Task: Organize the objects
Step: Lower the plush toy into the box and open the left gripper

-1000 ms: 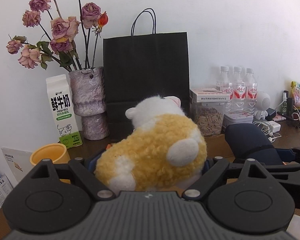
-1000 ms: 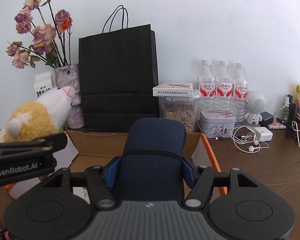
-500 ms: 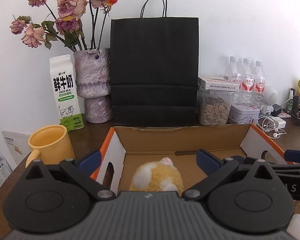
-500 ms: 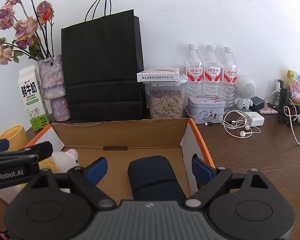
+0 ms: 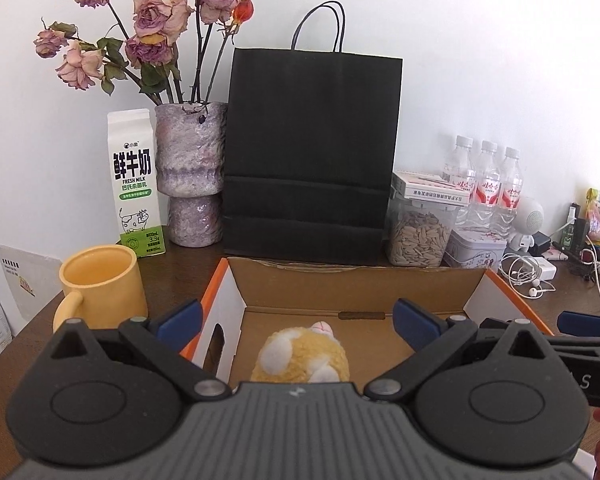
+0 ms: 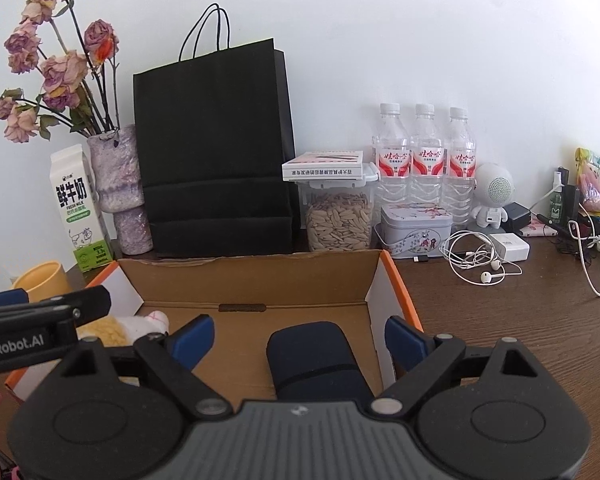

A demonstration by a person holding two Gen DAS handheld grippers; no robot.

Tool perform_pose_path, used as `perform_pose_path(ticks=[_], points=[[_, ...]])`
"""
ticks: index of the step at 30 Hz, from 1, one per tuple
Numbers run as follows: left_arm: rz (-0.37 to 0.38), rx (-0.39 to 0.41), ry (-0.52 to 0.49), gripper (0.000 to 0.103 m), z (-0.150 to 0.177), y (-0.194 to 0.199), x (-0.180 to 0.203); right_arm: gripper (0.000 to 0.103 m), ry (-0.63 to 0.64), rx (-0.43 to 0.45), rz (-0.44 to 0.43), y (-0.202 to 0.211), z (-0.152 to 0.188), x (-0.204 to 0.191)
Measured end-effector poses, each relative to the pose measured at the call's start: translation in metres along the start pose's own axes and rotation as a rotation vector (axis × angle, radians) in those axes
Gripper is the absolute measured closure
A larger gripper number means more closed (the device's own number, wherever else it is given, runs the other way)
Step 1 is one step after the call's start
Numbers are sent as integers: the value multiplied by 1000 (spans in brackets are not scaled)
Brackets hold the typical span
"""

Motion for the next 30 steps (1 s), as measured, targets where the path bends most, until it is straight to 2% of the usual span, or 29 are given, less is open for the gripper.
perform_pose_path(ticks=[10, 17, 30], points=[[-1, 74, 87, 0, -8, 41, -11, 0, 14, 90, -20, 38, -9, -8], [8, 89, 93, 0, -5, 65, -18, 0, 52, 126, -52, 70, -2, -15], [-1, 71, 63, 0, 39, 122, -26, 0, 53, 173, -78, 139, 38, -4]])
Point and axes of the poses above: each gripper's, at about its wrist camera, not at the fingertips, and y roughly against the way its jaws point, x to its right, z to its underside, the point moved 4 cm from there along -y, roughly the way its jaws point, and after that the axes turned 4 degrees about -x, right-handed, at the moved point
